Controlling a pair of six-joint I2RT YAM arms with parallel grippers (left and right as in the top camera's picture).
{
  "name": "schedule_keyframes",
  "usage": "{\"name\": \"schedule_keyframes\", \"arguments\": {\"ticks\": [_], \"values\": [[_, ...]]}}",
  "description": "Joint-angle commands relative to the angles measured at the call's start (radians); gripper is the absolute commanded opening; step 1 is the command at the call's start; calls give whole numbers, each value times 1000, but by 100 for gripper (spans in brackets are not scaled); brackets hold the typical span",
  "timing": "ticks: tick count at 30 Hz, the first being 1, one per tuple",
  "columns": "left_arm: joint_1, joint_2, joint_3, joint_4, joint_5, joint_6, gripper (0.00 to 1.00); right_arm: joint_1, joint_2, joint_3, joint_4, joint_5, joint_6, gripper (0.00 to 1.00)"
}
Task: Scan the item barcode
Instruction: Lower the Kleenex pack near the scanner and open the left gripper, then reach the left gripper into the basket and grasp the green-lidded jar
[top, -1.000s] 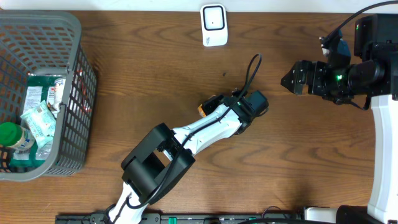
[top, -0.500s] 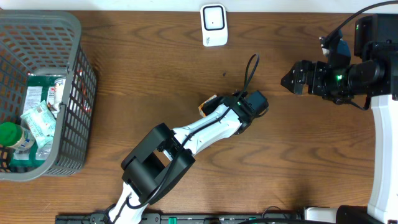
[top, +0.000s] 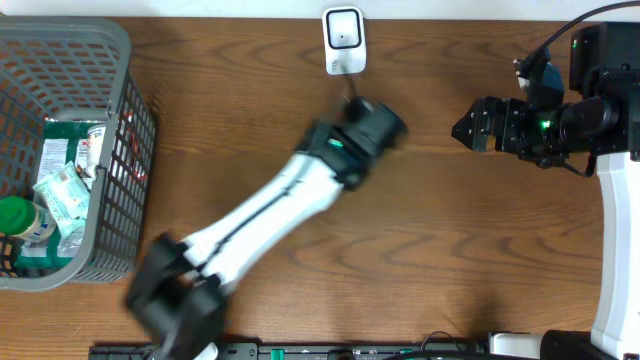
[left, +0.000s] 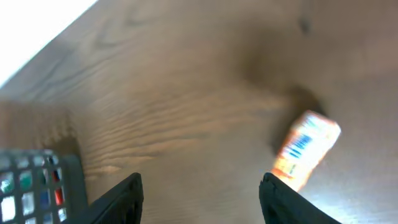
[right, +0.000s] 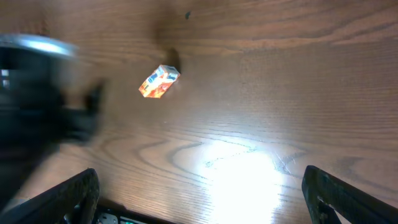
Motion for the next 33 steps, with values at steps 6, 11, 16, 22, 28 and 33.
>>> {"name": "schedule_keyframes", "arguments": {"ticks": [6, 11, 16, 22, 28, 33], "values": [[258, -324, 36, -8, 204, -175, 60, 13, 1, 19, -1, -8, 11, 99], [468, -474, 36, -5, 204, -210, 60, 13, 1, 19, -1, -8, 11, 99], [721, -564, 36, -19, 204, -272, 60, 13, 1, 19, -1, -8, 11, 99], [987, -559, 35, -49, 204, -364, 61, 13, 1, 19, -1, -8, 11, 99], [1155, -470, 35, -50, 204, -407, 61, 13, 1, 19, -1, -8, 11, 99], [1250, -351, 35, -52, 203, -422, 61, 13, 1, 19, -1, -8, 11, 99]]}}
